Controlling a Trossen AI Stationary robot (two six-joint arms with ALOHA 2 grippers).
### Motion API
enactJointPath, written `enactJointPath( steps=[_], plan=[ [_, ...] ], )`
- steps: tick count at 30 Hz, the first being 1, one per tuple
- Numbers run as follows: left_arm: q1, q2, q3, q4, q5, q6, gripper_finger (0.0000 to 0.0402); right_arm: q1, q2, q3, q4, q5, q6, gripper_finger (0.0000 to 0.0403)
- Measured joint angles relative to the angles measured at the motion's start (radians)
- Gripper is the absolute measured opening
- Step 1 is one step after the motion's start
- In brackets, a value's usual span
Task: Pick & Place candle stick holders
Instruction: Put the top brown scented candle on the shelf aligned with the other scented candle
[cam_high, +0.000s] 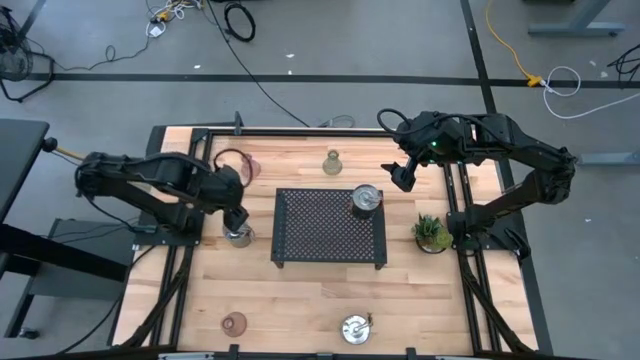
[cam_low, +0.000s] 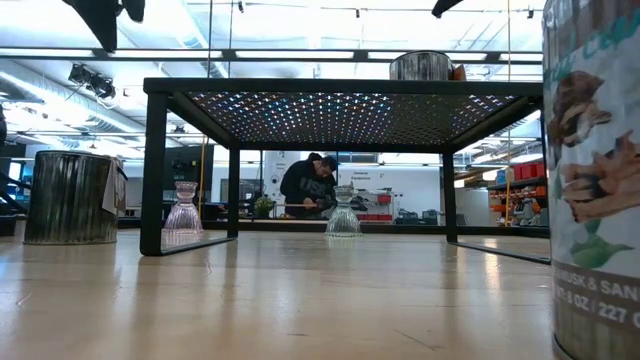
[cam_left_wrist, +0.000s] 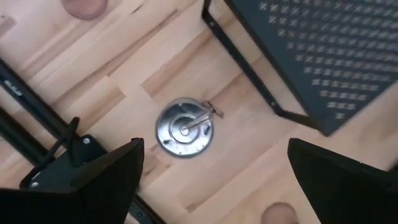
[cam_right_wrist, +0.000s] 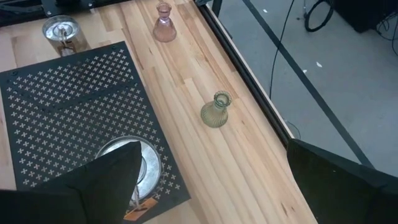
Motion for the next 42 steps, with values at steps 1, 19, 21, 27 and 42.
enactJointPath(
  steps=[1, 19, 21, 27, 42],
  plan=[
    [-0.003, 0.015, -0.005, -0.007, 0.0, 0.0, 0.04, 0.0, 0.0, 0.0, -0.001, 0.0, 0.0, 0.04],
    [-0.039, 0.246, -0.232, 0.087, 0.12, 0.056, 0.0399, 0.0, 0.0, 0.0, -0.05, -0.033, -0.007, 0.04],
    [-0.044, 0.246, -0.265, 0.1, 0.12, 0.052, 0.0399, 0.0, 0.0, 0.0, -0.05, -0.053, -0.007, 0.04],
    [-0.068, 0.235, -0.341, 0.141, 0.112, 0.001, 0.0399, 0.0, 0.0, 0.0, -0.051, -0.084, -0.025, 0.04],
    [-0.072, 0.235, -0.391, 0.155, 0.063, 0.008, 0.0399, 0.0, 0.0, 0.0, -0.049, -0.084, -0.033, 0.04]
  ],
)
